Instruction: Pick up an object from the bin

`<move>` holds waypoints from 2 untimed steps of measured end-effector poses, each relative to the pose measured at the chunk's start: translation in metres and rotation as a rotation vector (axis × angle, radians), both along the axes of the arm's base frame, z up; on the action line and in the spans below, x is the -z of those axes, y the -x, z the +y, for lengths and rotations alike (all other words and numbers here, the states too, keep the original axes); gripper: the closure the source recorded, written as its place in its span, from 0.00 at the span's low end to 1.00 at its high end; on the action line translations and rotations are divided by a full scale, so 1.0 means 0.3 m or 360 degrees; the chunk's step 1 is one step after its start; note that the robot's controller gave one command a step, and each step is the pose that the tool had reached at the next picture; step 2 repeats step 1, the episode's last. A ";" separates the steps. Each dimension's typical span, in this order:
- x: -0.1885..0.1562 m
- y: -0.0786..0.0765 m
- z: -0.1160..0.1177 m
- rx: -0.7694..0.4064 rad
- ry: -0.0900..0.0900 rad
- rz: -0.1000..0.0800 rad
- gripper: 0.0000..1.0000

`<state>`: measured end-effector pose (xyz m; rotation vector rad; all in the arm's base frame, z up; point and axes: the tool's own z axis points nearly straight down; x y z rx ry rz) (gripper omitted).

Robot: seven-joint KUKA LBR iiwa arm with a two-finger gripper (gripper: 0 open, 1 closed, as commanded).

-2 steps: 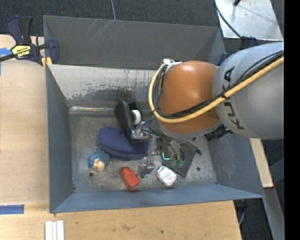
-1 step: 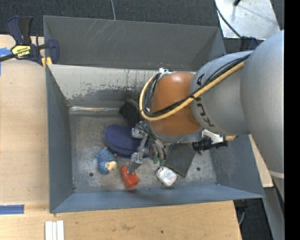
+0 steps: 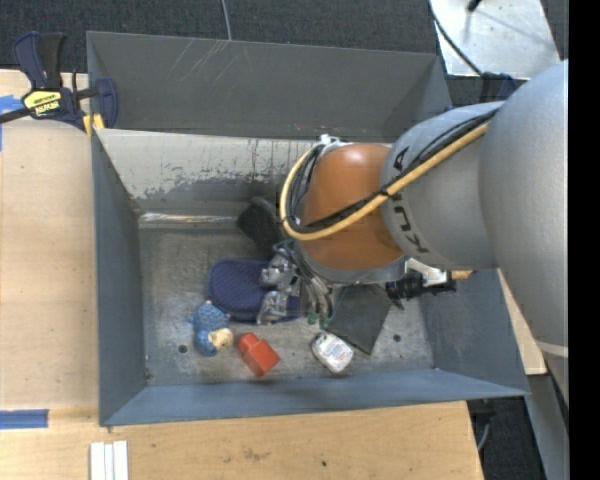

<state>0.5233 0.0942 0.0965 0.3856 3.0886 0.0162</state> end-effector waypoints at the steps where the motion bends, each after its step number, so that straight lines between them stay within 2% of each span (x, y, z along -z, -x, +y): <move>1: -0.453 0.005 0.039 -0.0116 0.0009 0.0030 1.00; 2: -0.453 0.005 0.039 -0.0116 0.0009 0.0030 1.00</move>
Offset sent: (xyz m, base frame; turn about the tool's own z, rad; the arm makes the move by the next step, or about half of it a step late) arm -0.0038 0.0113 0.1306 -0.0723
